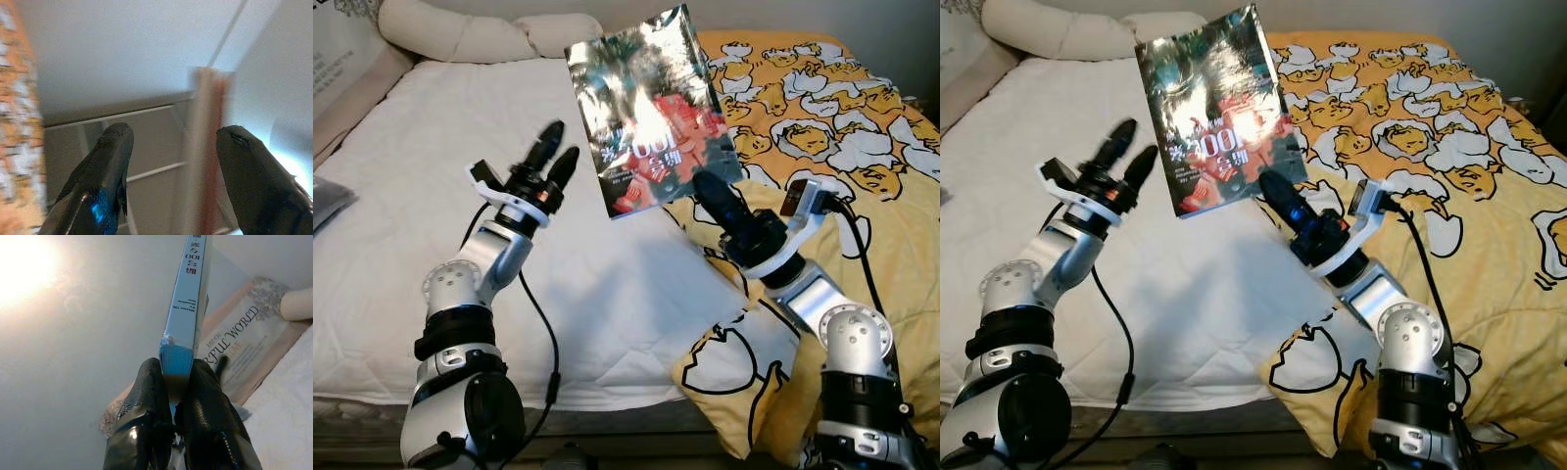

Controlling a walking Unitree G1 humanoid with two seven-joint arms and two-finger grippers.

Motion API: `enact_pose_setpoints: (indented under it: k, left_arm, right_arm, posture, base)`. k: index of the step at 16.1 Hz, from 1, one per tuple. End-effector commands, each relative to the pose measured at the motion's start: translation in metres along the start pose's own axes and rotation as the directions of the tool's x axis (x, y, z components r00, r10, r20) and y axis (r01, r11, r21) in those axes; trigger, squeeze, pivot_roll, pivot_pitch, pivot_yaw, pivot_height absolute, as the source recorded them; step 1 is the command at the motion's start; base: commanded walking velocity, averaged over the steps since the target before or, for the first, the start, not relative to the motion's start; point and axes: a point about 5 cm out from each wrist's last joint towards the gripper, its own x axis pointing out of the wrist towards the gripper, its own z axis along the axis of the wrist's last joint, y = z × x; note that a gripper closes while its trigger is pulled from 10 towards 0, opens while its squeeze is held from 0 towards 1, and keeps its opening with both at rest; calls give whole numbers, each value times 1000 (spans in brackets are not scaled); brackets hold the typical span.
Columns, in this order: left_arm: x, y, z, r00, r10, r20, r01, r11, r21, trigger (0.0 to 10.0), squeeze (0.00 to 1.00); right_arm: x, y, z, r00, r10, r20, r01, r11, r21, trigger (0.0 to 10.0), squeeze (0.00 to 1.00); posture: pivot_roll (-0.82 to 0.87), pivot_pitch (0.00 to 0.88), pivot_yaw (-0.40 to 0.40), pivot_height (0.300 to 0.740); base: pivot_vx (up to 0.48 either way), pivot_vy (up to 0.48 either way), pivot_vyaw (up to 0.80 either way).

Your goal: Clean up the room

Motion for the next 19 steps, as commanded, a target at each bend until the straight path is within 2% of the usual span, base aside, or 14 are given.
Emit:
enact_pose_setpoints:
  k: [1, 2, 3, 4, 6, 8, 10, 12, 14, 15, 17, 19]
  left_arm:
    - [8, -12, -2, 997, -75, -23, 74, 997, -35, 10000, 0]
    - [10, -14, -5, 995, -87, -52, 85, 995, -51, 10000, 0]
    - [11, -8, -11, 996, -38, -82, 36, 999, -26, 10000, 0]
    - [10, 1, -14, 995, 35, -94, -32, 999, 33, 10000, 0]
    - [6, 15, -13, 987, 145, -63, -137, 984, 114, 10000, 0]
    - [1, 25, -11, 978, 203, -40, -194, 968, 159, 10000, 0]
    - [0, 30, -11, 976, 218, -12, -215, 970, 117, 10000, 0]
    - [5, 22, -15, 991, 130, -29, -128, 990, 56, 10000, 0]
    - [9, 11, -16, 999, 22, -24, -23, 999, -45, 10000, 0]
    - [11, 2, -20, 997, -64, -36, 59, 991, -124, 10000, 0]
    - [14, -4, -33, 988, -117, -99, 101, 982, -161, 10000, 0]
    - [16, -6, -37, 985, -137, -108, 115, 976, -187, 10000, 0]
  right_arm:
    - [6, 7, 3, 999, 41, 12, -41, 999, -12, 0, 0]
    - [6, 6, 2, 999, 39, 14, -38, 999, -4, 0, 0]
    - [7, 6, 2, 999, 43, 16, -43, 999, 4, 0, 0]
    - [8, 7, 2, 999, 49, 15, -49, 999, 6, 0, 0]
    - [10, 10, 4, 998, 64, 26, -64, 998, 7, 0, 0]
    - [12, 12, 9, 994, 84, 66, -86, 996, 15, 0, 0]
    - [13, 13, 9, 992, 96, 78, -98, 995, 25, 0, 0]
    - [13, 11, 4, 994, 89, 69, -93, 995, 43, 0, 0]
    - [12, 7, -4, 996, 61, 62, -66, 995, 71, 0, 0]
    - [11, 4, -8, 996, 46, 77, -54, 994, 99, 0, 0]
    - [11, 2, -13, 997, 31, 71, -40, 992, 116, 0, 0]
    - [11, 0, -17, 998, 19, 60, -27, 992, 124, 0, 0]
  posture:
    - [80, 0, 66, 740]
    - [83, 0, 64, 740]
    - [86, 0, 61, 740]
    - [87, 0, 61, 740]
    - [83, 0, 63, 740]
    - [83, 0, 63, 740]
    - [81, 0, 64, 740]
    - [82, 0, 64, 740]
    - [80, 0, 66, 740]
    - [79, 0, 67, 740]
    - [79, 0, 67, 740]
    - [78, 0, 68, 740]
  base:
    - [0, 0, 0]
    - [0, 0, 0]
    - [0, 0, 0]
    - [0, 0, 0]
    - [0, 0, 0]
    - [0, 0, 0]
    - [0, 0, 0]
    - [0, 0, 0]
    - [0, 0, 0]
    - [0, 0, 0]
    - [0, 0, 0]
    - [0, 0, 0]
